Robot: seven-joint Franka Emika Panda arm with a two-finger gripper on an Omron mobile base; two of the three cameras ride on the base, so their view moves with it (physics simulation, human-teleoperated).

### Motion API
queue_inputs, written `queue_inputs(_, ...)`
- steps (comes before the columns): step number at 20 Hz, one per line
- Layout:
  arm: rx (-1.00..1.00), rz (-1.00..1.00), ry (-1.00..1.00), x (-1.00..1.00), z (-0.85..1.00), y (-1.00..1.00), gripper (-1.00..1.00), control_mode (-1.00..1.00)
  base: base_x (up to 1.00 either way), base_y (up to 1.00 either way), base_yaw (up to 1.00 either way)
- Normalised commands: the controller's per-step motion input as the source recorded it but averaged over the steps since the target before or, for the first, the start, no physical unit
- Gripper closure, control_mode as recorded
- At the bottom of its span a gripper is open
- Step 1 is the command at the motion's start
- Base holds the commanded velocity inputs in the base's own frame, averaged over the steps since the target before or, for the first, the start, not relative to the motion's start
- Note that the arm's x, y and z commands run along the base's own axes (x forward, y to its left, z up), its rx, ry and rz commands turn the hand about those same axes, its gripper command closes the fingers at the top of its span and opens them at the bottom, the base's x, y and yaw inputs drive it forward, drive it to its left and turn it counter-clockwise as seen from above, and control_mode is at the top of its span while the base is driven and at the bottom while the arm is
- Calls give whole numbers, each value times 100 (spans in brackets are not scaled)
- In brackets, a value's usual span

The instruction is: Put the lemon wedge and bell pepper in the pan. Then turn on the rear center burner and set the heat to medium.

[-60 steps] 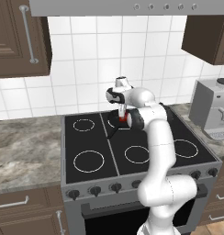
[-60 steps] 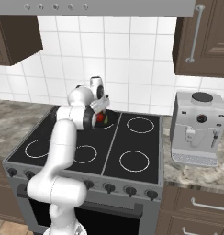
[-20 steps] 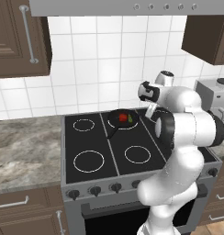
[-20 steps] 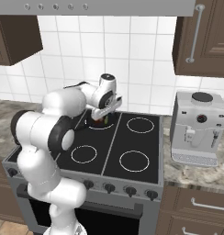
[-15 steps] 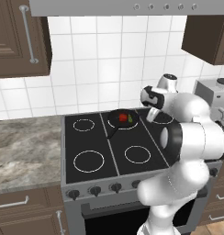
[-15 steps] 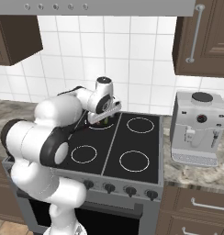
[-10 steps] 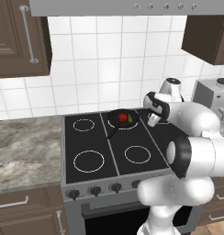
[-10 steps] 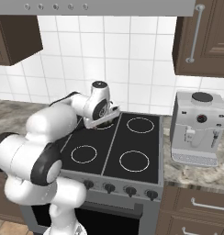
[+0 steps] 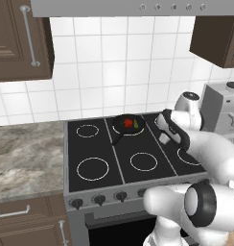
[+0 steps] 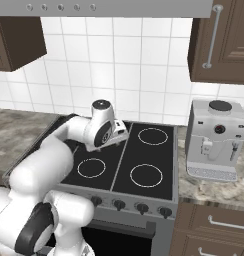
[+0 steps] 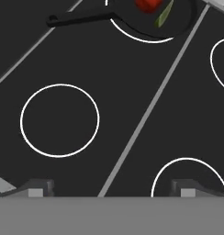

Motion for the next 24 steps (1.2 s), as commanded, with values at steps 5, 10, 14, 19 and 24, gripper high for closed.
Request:
queue_inputs(5,3,-8,0,-55,0,-13,-100,-100,0,0,0)
queue_inputs(10,5,-5,0,-58,0,-19,-100,-100,0,0,0)
queue_inputs(14,8,-2,-4,-64,0,-21,-100,-100,0,0,0)
queue_inputs(19,9,-1,-5,-66,0,-22,-100,-100,0,0,0)
queue_inputs(24,14,-1,-1,-68,0,-32,-100,-100,0,0,0)
